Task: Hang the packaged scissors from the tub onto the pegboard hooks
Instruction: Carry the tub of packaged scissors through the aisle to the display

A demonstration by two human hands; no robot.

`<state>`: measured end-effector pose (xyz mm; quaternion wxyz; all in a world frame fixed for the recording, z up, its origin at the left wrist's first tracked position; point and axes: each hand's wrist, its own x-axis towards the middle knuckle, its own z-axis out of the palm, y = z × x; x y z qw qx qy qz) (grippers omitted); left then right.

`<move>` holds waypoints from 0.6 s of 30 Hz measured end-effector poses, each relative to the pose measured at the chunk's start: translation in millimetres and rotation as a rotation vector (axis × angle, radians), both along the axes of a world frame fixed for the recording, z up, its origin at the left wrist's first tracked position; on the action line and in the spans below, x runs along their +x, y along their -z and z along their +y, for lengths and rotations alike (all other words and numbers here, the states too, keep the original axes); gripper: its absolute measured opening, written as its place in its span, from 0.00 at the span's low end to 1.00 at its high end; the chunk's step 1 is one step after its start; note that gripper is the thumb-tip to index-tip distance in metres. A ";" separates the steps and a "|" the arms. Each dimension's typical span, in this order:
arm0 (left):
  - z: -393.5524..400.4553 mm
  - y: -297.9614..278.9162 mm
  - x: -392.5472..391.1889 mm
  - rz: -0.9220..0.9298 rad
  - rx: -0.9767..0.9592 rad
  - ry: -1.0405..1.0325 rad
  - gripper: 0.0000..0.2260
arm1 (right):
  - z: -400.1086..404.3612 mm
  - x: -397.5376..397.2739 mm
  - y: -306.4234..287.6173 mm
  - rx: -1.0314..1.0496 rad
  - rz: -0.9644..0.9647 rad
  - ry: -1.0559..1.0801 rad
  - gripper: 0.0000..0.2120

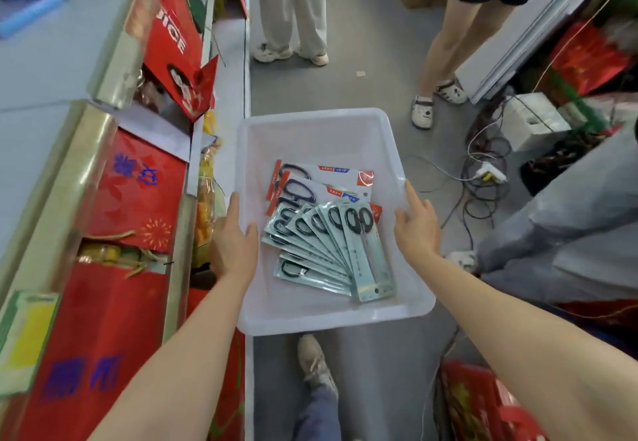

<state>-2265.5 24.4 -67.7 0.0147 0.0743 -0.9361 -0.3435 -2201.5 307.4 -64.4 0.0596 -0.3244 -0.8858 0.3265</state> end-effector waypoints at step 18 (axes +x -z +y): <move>54.3 130.1 -183.6 -0.080 -0.151 -0.061 0.29 | 48.7 -194.8 145.0 -0.014 -0.053 -0.035 0.27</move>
